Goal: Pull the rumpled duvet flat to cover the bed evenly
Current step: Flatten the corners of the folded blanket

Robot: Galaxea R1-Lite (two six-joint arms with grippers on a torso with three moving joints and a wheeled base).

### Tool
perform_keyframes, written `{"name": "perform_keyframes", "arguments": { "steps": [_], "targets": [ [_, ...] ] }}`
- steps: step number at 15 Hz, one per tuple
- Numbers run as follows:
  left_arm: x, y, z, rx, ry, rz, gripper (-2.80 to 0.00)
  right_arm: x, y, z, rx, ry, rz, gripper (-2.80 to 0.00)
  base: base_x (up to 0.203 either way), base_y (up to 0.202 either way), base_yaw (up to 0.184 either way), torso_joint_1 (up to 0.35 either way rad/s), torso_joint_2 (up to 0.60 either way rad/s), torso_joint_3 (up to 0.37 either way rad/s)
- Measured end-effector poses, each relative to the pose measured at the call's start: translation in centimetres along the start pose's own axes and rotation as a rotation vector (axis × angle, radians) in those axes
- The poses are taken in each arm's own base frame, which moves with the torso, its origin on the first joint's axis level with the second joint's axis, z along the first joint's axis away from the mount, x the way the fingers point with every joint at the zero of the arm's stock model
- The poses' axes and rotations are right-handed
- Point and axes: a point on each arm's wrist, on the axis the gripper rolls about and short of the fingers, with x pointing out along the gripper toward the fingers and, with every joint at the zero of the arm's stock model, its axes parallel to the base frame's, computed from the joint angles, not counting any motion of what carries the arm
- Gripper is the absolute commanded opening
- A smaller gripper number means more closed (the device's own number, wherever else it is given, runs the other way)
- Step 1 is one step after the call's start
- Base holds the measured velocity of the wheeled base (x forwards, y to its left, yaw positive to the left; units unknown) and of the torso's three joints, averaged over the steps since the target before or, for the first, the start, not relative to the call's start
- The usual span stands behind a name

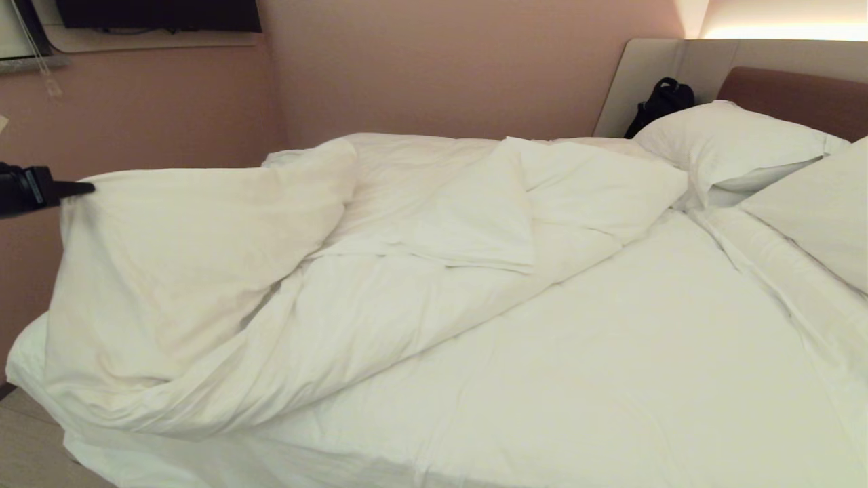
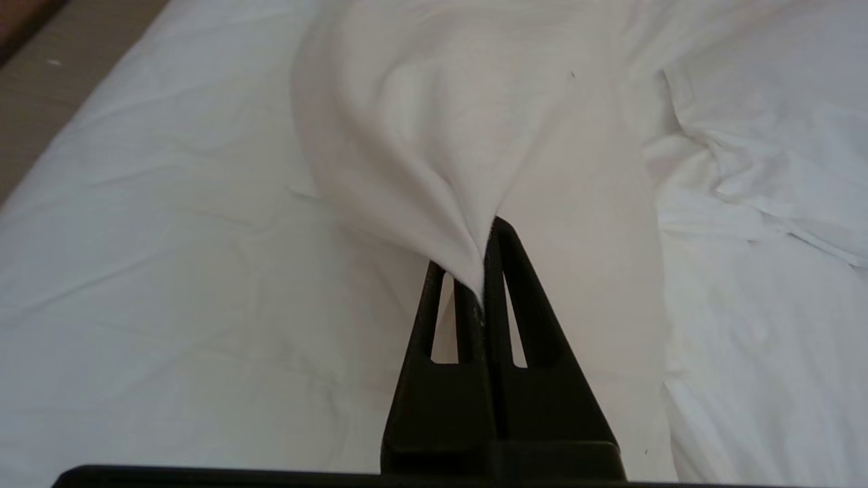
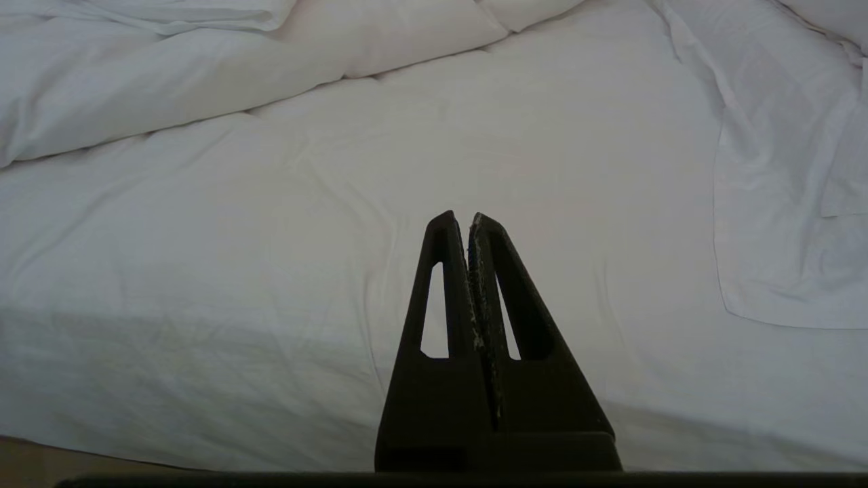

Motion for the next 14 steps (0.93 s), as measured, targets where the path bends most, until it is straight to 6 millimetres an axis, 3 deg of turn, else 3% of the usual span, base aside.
{"name": "perform_keyframes", "arguments": {
  "steps": [7,11,14],
  "targets": [
    [-0.5,0.1,0.5,0.067,0.001,0.217,-2.80,0.0,0.0,0.0,0.000,0.000,0.000,-2.80,0.000,0.000,0.000,0.000,0.00,0.000],
    [1.1,2.1,-1.7,0.104,0.080,0.396,-2.80,0.0,0.0,0.0,0.000,0.000,-0.001,-2.80,0.000,0.000,0.000,0.000,0.00,0.000],
    [1.9,3.2,-3.0,0.086,0.114,0.433,-2.80,0.0,0.0,0.0,0.001,0.000,0.000,-2.80,0.000,0.000,0.000,0.000,0.00,0.000]
  ]
}}
